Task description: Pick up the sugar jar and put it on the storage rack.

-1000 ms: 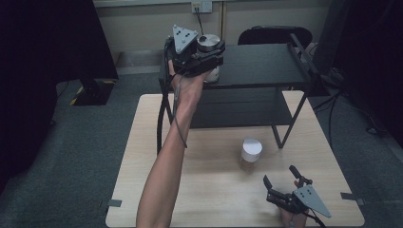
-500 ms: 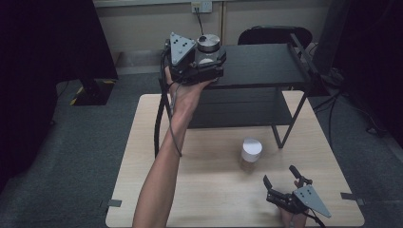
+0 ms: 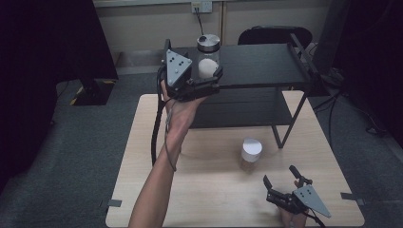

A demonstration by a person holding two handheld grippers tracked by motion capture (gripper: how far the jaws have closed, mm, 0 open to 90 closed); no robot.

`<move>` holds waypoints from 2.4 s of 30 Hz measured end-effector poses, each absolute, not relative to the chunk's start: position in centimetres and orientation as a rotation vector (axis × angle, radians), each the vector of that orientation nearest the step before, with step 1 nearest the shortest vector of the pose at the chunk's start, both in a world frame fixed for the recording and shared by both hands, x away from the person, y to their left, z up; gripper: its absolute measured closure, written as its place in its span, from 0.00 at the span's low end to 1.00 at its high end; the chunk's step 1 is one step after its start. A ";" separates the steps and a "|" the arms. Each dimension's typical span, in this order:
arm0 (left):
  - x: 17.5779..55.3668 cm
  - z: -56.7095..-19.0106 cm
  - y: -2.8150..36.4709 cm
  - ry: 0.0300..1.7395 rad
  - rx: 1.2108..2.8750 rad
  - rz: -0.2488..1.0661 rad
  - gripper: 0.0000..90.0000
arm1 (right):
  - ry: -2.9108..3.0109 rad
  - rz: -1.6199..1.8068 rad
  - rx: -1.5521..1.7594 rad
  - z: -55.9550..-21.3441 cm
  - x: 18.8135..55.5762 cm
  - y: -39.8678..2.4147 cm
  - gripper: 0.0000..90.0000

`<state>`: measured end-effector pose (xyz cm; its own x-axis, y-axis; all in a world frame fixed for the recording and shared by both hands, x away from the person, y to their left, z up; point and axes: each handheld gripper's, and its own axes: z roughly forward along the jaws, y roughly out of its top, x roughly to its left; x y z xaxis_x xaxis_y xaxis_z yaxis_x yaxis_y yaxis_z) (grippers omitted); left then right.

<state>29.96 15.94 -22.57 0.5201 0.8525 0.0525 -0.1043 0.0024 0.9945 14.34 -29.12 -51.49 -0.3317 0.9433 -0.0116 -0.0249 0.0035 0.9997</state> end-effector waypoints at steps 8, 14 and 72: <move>28.0 -24.6 16.9 0.698 1.345 0.862 0.00 | 1.435 1.455 1.009 -51.5 14.3 -29.0 0.01; 26.7 -26.4 17.1 0.677 1.363 0.852 0.00 | 1.435 1.455 1.009 -51.5 14.3 -29.0 0.01; 18.3 -47.9 17.6 0.780 1.370 0.751 0.00 | 1.430 1.454 1.013 -51.5 14.3 -29.0 0.01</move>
<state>18.32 17.63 -47.93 0.5487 0.8349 -0.0432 -0.0119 0.0595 0.9982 14.28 -28.97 -51.50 -0.3227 0.9464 -0.0099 -0.0252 0.0019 0.9997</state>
